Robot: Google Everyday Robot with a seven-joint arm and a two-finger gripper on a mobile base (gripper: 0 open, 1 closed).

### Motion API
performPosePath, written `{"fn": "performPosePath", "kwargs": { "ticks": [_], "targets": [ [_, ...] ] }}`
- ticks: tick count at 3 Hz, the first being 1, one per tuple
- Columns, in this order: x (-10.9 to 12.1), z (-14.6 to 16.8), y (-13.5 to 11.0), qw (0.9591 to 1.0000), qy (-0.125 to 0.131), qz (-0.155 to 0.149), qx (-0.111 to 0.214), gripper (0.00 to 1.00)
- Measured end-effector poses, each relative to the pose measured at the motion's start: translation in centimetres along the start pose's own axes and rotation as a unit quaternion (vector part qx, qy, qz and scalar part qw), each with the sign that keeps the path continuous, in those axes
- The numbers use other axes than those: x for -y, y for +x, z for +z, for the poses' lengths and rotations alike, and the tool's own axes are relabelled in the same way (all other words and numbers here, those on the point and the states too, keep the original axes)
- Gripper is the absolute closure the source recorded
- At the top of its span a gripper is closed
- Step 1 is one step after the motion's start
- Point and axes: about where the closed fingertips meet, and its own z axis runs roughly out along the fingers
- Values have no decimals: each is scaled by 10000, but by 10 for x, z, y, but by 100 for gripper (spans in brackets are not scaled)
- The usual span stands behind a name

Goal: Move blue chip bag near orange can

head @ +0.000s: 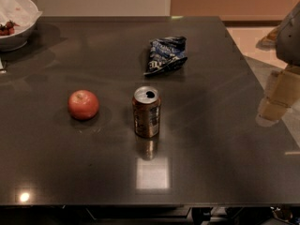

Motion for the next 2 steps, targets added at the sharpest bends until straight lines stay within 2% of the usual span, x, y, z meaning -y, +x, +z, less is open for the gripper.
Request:
{"fn": "performPosePath", "kwargs": {
  "ticks": [1, 2],
  "targets": [
    [0, 0, 0, 10000, 0, 0, 0, 0],
    [11, 5, -7, 10000, -13, -56, 75, 0]
  ]
}}
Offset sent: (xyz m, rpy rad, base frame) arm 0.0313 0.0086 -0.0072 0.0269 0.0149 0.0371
